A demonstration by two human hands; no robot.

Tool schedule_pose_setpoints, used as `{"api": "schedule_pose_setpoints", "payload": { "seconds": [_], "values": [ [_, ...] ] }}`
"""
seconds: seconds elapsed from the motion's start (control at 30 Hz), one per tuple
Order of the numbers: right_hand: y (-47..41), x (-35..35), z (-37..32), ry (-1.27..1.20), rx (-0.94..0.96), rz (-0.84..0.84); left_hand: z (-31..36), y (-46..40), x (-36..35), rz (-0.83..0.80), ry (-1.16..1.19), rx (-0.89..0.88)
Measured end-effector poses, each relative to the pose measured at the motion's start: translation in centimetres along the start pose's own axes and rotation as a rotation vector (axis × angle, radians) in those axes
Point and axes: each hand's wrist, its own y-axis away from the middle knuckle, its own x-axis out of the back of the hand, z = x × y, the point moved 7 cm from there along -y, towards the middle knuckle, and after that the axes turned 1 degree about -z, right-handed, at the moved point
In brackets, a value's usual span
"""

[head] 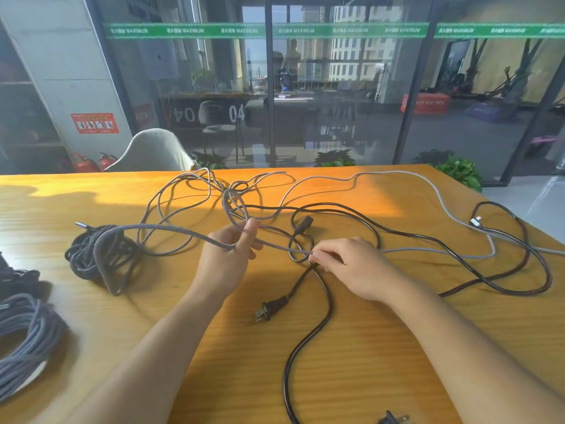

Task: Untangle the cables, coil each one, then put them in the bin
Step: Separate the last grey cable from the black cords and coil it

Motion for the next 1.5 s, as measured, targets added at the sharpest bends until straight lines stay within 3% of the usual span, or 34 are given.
{"api": "schedule_pose_setpoints", "payload": {
  "seconds": [0.13,0.27,0.37,0.57,0.73,0.9,1.0,1.1,1.2,1.3,1.5],
  "values": [
    [0.0,0.5,-0.6,-0.09,0.063,0.179,0.1,0.6,-1.3,-0.096,-0.005,0.002],
    [0.2,-0.3,-3.5,-0.152,0.159,0.229,0.6,1.8,-3.7,-0.251,-0.118,-0.034],
    [0.1,-0.6,-3.9,-0.173,0.163,0.222,1.1,1.7,-3.8,-0.231,-0.145,-0.097],
    [-0.2,-0.2,-0.9,-0.051,0.057,0.103,0.5,0.6,-1.0,-0.019,0.146,0.043],
    [0.0,-0.5,-2.3,-0.091,0.126,0.146,0.9,1.9,-3.8,-0.23,0.006,-0.006],
    [-0.2,-1.0,-2.5,0.013,0.128,0.149,1.1,1.2,-2.2,-0.074,0.13,0.014],
    [-0.1,-0.5,-1.8,0.098,0.089,0.163,1.2,1.4,-2.0,-0.076,-0.081,-0.051],
    [0.2,-0.9,-2.3,0.109,0.108,0.149,3.5,2.5,-2.3,0.06,-0.53,-0.42],
    [0.2,-1.2,-2.9,0.116,0.137,0.154,5.5,3.5,-2.9,0.12,-0.609,-0.681],
    [0.4,-0.7,-3.2,0.089,0.16,0.191,4.7,3.1,-3.3,0.001,-0.66,-0.655],
    [0.3,0.6,-2.0,0.104,0.112,0.241,2.9,1.2,-2.1,-0.049,-0.702,-0.526]
  ]
}}
